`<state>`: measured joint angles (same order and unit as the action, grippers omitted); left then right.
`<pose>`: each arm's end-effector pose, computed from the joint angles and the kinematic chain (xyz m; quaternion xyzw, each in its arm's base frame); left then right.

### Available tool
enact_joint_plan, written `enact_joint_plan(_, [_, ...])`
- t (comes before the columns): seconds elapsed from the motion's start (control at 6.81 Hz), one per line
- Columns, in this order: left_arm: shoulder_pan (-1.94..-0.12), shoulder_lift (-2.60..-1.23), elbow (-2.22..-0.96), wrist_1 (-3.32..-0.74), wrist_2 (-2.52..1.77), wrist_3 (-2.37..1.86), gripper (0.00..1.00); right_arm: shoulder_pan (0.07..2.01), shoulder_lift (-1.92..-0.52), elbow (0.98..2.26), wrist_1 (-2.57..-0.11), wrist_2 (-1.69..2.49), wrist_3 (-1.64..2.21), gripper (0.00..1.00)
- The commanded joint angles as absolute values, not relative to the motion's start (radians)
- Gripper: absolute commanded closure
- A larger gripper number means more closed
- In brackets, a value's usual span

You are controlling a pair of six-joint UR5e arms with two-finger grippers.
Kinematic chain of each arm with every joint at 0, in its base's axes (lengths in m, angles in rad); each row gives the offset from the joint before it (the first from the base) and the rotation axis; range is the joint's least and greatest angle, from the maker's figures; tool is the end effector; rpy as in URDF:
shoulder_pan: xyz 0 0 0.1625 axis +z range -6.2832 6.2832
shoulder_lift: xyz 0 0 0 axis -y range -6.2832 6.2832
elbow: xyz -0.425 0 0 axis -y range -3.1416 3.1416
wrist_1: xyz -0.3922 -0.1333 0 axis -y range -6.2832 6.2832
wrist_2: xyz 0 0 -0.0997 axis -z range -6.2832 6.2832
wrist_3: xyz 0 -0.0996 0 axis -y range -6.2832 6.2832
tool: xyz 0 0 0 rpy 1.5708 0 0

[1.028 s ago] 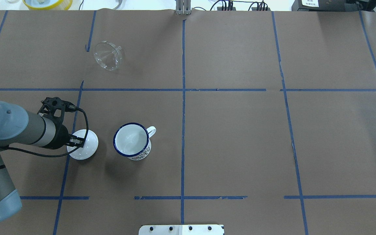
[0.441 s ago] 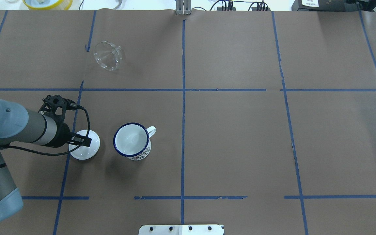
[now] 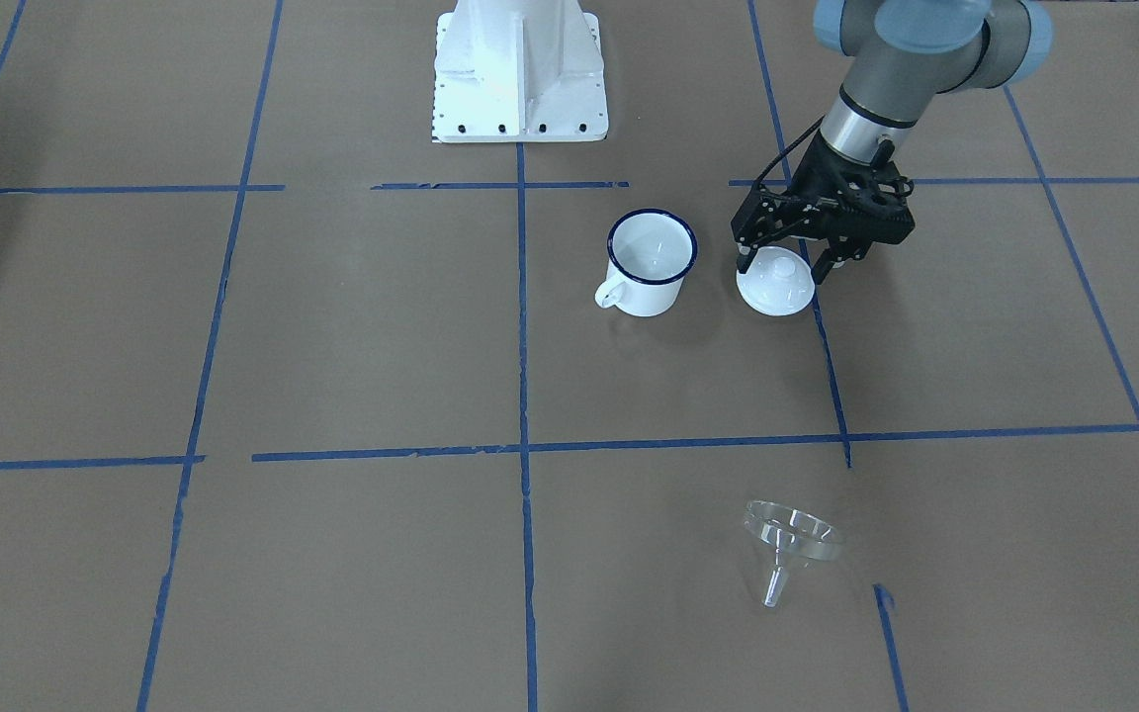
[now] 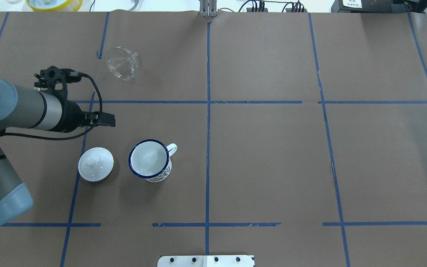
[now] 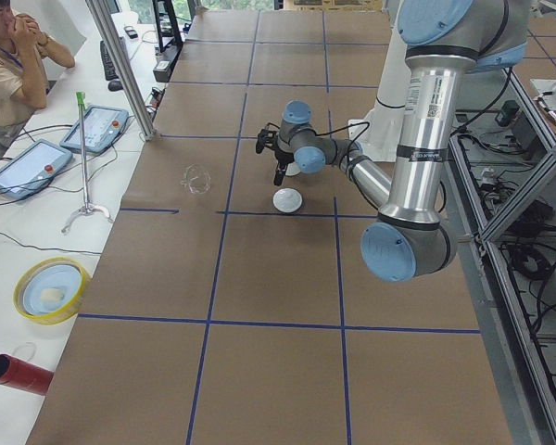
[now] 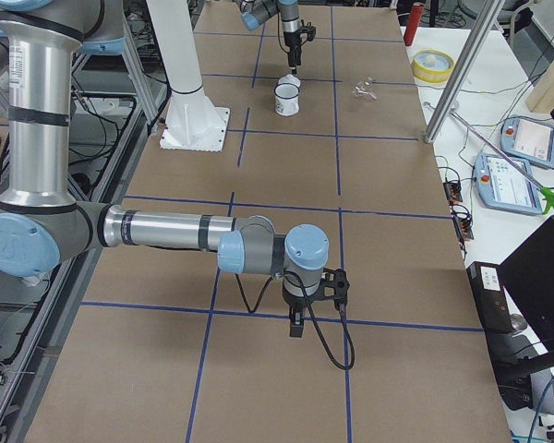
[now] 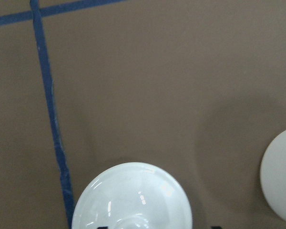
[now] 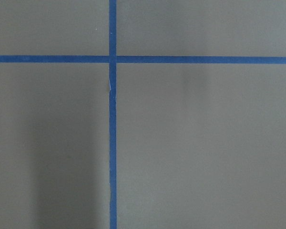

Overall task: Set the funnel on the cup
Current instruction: 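Move the left gripper to the clear glass funnel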

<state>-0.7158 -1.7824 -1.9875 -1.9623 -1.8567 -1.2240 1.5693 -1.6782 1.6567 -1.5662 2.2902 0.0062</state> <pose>0.3386 -0.4339 0.3126 0.1376 0.4795 -0.0901 0.8620 0.0670 -0.4451 0.6701 -0.0093 -0.3519 0.0052 0.9360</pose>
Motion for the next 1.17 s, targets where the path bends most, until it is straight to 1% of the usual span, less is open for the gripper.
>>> enact_joint_plan(0.0, [-0.735,-1.818,-1.935,-2.142,-1.717,-1.679,0.0,1.569,-1.678,1.657,-1.566,2.29,0.006,0.0])
enact_joint_plan(0.29, [-0.718,-1.986,-1.669,-2.268,-1.582,-2.055,0.0,1.569,-1.678,1.657,-1.566,2.29,0.006,0.0])
enact_joint_plan(0.44, [-0.716,-2.069,-1.552,-2.317,-1.527,-2.145,0.0,1.569,-1.678,1.657,-1.566,2.29,0.006,0.0])
enact_joint_plan(0.59, [-0.707,-2.106,-1.457,-2.376,-1.482,-2.192,0.0,1.569,-1.678,1.657,-1.566,2.29,0.006,0.0])
enact_joint_plan(0.73, [-0.71,-2.111,-1.386,-2.458,-1.474,-2.18,0.0,1.569,-1.678,1.657,-1.566,2.29,0.006,0.0])
enact_joint_plan(1.03, [-0.741,-2.109,-1.318,-2.471,-1.474,-2.151,0.0,1.569,-1.678,1.657,-1.566,2.29,0.006,0.0])
